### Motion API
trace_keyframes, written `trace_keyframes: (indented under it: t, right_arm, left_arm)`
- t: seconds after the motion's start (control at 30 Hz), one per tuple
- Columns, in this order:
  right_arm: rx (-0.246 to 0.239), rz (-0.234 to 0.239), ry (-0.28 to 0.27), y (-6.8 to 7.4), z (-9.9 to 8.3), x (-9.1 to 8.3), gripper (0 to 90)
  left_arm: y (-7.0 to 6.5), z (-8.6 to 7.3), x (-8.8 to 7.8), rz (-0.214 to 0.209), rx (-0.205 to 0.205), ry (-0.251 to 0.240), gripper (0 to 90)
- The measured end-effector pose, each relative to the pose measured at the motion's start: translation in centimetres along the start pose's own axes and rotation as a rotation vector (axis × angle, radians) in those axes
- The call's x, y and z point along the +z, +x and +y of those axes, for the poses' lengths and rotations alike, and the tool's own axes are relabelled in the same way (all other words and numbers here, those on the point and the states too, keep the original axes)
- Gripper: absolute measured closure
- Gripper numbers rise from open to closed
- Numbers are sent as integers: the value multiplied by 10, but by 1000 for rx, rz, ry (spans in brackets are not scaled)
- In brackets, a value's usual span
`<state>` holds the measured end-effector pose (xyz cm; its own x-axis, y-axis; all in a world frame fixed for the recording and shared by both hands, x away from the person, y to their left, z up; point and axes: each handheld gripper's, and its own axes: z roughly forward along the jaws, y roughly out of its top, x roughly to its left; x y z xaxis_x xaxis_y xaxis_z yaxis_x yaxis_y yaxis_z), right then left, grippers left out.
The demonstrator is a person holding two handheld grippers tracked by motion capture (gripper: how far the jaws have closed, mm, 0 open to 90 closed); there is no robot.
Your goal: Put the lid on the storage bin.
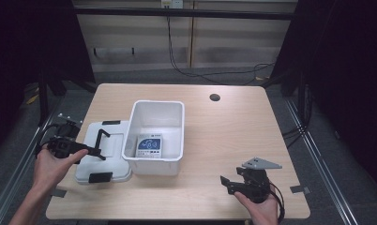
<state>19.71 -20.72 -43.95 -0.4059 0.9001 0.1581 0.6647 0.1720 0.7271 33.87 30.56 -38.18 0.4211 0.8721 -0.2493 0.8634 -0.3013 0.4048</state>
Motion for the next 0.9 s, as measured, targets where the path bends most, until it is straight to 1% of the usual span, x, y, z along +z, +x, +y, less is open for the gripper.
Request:
trace_keyframes:
  t: [0.03,0.07,0.1,0.13,0.17,0.2,0.27,0.3,0.33,0.37,0.4,0.5,0.53,0.67,0.7,0.73,0.8,0.83,0.9]
  right_arm:
    - [-2,1,3,0,0,0,292]
    - [-4,3,2,0,0,1,292]
    - [-4,3,2,0,0,1,292]
    - [-8,-4,8,0,0,1,291]
    - [-8,-4,8,0,0,1,291]
    - [-7,0,13,0,0,2,292]
    - [-8,2,14,1,0,2,291]
    - [-6,3,14,1,0,2,291]
    - [-5,4,15,1,0,2,291]
    - [-5,4,15,1,0,2,291]
    - [-8,3,14,0,0,2,292]
    - [-2,5,19,0,0,3,292]
    - [5,12,21,0,0,3,292]
    - [7,11,21,0,-1,3,293]
    - [8,11,22,0,-1,3,292]
    - [6,15,21,0,-1,3,292]
    - [-2,17,22,1,-1,3,292]
    - [-1,19,22,1,-1,3,292]
    - [3,19,25,1,-1,3,292]
  left_arm:
    - [1,4,-1,18,4,19,517]
    - [1,4,-1,18,4,19,525]
    - [1,6,-2,31,-1,22,525]
    - [2,8,-4,34,-6,28,543]
    - [3,9,-4,39,-1,29,543]
    - [4,12,-5,51,-11,34,559]
    - [4,14,-5,57,-17,34,585]
    - [5,15,-5,60,-12,38,589]
    - [6,16,-4,60,-21,39,596]
    - [6,16,-4,60,-21,39,607]
    - [7,18,-1,58,-32,50,611]
    - [9,20,1,64,-41,58,633]
    - [10,23,3,67,-58,63,638]
    - [12,28,3,78,-71,71,647]
    - [13,30,2,83,-86,67,651]
    - [14,31,2,86,-84,69,653]
    - [15,32,1,86,-88,77,657]
    - [17,34,1,84,-101,77,657]
    - [18,35,1,86,-109,81,657]
